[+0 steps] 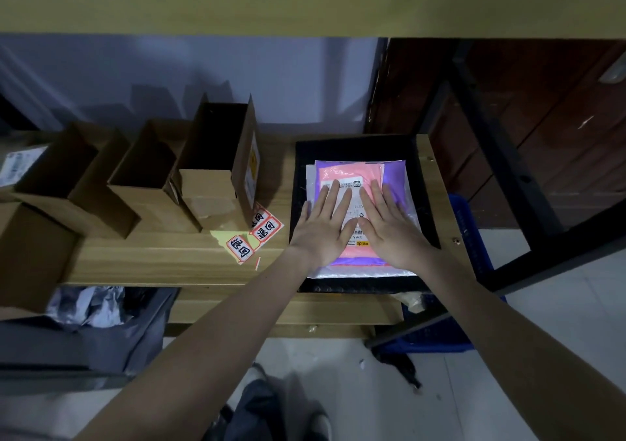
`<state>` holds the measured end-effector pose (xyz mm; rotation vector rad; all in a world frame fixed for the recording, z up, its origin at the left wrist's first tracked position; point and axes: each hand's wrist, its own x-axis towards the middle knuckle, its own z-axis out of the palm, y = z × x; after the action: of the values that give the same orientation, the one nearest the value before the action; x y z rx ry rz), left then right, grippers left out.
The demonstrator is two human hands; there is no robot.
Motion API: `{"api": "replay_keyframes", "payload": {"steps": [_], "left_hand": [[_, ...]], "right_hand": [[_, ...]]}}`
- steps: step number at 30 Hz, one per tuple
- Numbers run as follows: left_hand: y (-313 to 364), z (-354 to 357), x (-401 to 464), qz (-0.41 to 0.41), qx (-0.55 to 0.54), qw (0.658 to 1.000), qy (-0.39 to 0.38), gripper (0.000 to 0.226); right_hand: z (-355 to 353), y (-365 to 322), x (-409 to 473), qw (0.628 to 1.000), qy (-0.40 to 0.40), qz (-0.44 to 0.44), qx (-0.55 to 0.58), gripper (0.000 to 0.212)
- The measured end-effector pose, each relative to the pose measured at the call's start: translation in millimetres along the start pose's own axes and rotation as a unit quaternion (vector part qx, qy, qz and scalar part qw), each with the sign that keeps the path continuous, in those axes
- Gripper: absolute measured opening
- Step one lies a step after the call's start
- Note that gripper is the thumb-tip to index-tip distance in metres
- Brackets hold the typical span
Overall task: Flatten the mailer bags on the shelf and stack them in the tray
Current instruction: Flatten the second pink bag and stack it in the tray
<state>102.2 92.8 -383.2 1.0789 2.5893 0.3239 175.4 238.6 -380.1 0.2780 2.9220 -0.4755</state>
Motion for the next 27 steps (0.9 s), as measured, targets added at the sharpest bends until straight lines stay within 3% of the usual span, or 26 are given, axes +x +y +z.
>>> {"api": "replay_keyframes", "payload": {"steps": [7, 12, 15, 19, 27], "left_hand": [[-3, -11, 3, -0.001, 0.027, 0.999, -0.022, 0.061], [-4, -23, 4, 0.014, 0.044, 0.998, 0.040, 0.069], [-4, -34, -4, 0.024, 0.081, 0.996, 0.036, 0.071], [-6, -55, -25, 0.036, 0.101, 0.994, 0.036, 0.070], [-17, -123, -93, 0.076, 0.174, 0.971, 0.144, 0.073]], "right_hand": [[-7, -1, -2, 1.000, -0.005, 0.003, -0.006, 0.058], [-25, -11, -4, 1.000, 0.003, 0.010, -0.016, 0.060], [-39, -20, -8, 0.999, 0.027, 0.013, -0.028, 0.063], [-58, -33, -20, 0.999, 0.035, -0.020, -0.031, 0.066], [-113, -72, -65, 0.983, 0.108, -0.129, -0.079, 0.068]]}}
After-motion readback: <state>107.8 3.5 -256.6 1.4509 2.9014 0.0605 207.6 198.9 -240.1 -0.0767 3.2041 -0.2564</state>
